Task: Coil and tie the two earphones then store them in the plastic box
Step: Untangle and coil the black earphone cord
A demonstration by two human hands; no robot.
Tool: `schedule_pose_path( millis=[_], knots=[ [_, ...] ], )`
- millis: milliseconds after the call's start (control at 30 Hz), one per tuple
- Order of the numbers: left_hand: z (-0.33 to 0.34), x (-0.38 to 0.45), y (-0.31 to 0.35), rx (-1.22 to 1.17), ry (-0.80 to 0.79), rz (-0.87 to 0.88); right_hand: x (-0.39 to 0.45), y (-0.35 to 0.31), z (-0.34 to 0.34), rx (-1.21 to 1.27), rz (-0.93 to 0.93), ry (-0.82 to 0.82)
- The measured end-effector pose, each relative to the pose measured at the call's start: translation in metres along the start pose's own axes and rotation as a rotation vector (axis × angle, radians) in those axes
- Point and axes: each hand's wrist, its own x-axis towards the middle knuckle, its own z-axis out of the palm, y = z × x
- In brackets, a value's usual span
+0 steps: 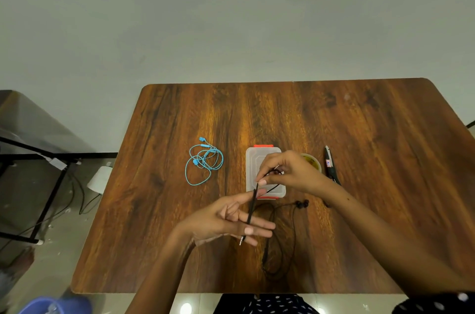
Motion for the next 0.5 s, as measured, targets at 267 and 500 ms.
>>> schedule_pose_path(
  millis=[267,500],
  knots=[
    [0.0,0.002,0.0,-0.187,0.04,0.123,-0.016,0.01,0.041,0.396,0.162,0.17],
    [-0.011,0.015,-0.004,-0.264,0.328,0.187,-0.028,0.007,0.075,0.443,0.319,0.166]
  ],
)
